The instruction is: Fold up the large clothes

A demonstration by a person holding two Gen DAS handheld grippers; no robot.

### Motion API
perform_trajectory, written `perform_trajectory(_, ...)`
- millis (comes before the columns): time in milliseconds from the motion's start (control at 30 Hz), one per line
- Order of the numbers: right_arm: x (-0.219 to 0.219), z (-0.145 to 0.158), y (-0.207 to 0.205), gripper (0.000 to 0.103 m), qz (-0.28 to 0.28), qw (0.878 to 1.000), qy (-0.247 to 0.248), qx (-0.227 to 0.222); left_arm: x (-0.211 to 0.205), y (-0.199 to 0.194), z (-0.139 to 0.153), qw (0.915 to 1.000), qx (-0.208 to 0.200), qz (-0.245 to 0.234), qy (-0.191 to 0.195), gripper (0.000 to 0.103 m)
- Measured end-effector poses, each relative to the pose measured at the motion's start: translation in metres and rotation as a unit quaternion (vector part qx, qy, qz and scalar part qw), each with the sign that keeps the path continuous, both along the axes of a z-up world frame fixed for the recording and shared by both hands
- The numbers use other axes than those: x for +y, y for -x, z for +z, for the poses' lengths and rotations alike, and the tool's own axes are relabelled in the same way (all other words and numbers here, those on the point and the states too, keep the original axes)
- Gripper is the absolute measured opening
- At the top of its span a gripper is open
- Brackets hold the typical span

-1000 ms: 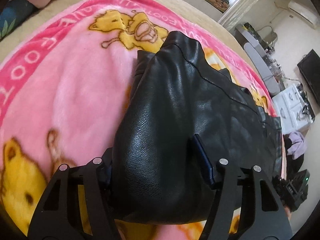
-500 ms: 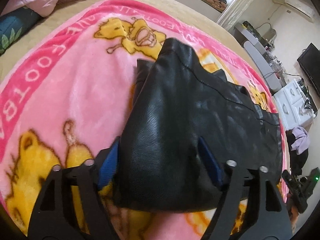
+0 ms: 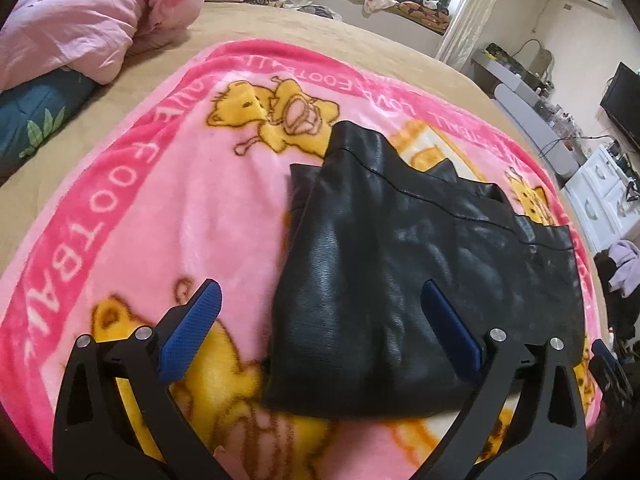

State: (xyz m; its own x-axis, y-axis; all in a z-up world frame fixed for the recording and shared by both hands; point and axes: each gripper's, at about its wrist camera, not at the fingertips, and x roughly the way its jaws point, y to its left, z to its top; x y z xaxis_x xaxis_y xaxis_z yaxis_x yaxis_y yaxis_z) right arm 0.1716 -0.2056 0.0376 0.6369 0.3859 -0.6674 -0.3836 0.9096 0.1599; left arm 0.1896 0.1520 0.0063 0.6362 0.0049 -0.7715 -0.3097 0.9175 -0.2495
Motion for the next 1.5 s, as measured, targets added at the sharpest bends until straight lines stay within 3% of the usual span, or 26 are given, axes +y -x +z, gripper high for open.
perform_trajectory(100, 0.024, -0.002, 0.002, 0.083, 0.026, 1.000, 0.005, 0.004, 0.004, 0.001, -0.001, 1.0000, 0.004, 0.004, -0.003, 0.093)
perform_trajectory(167, 0.041, -0.005, 0.002, 0.071, 0.041, 0.999, 0.015, 0.004, 0.006, 0.001, -0.001, 1.0000, 0.003, 0.006, -0.001, 0.093)
perform_trajectory(233, 0.056, -0.009, 0.001, 0.050, 0.049, 0.998, 0.035, 0.005, 0.007, 0.001, -0.001, 1.0000, 0.002, 0.006, -0.002, 0.093)
perform_trajectory(300, 0.066, -0.015, -0.004, 0.043, 0.052, 0.997, 0.048, 0.014, 0.009, 0.001, -0.001, 1.0000, 0.002, 0.008, -0.002, 0.093)
perform_trajectory(500, 0.075, -0.049, -0.029, 0.037, 0.031, 0.994, 0.078, 0.073, 0.010, -0.002, -0.004, 0.9999, 0.007, 0.007, -0.001, 0.093)
perform_trajectory(733, 0.074, -0.067, -0.031, 0.038, 0.033, 0.994, 0.074, 0.078, 0.013, -0.017, -0.019, 0.9996, 0.029, 0.001, 0.006, 0.093)
perform_trajectory(933, 0.072, -0.061, -0.034, 0.038, 0.042, 0.993, 0.066, 0.092, 0.023, -0.042, -0.043, 0.9969, 0.055, -0.016, 0.054, 0.093)
perform_trajectory(1000, 0.066, -0.047, -0.040, 0.038, 0.043, 0.994, 0.037, 0.096, 0.028, -0.047, -0.049, 0.9951, 0.056, -0.013, 0.081, 0.093)
perform_trajectory(1100, 0.063, -0.024, -0.055, 0.037, 0.030, 0.997, 0.025, 0.060, 0.034, -0.054, -0.054, 0.9919, 0.051, -0.009, 0.116, 0.093)
perform_trajectory(1167, 0.067, -0.019, -0.073, 0.029, 0.026, 0.998, 0.031, 0.053, 0.036, -0.056, -0.056, 0.9899, 0.048, -0.008, 0.133, 0.093)
perform_trajectory(1233, 0.074, -0.024, -0.097, 0.019, 0.026, 0.997, 0.035, 0.068, 0.036, -0.057, -0.057, 0.9889, 0.045, -0.010, 0.142, 0.093)
perform_trajectory(1400, 0.088, -0.031, -0.143, 0.019, 0.019, 0.996, 0.036, 0.080, 0.041, -0.059, -0.055, 0.9890, 0.033, -0.016, 0.143, 0.091)
perform_trajectory(1500, 0.096, -0.050, -0.163, 0.017, 0.011, 0.992, 0.056, 0.117, 0.045, -0.061, -0.054, 0.9889, 0.025, -0.021, 0.145, 0.086)
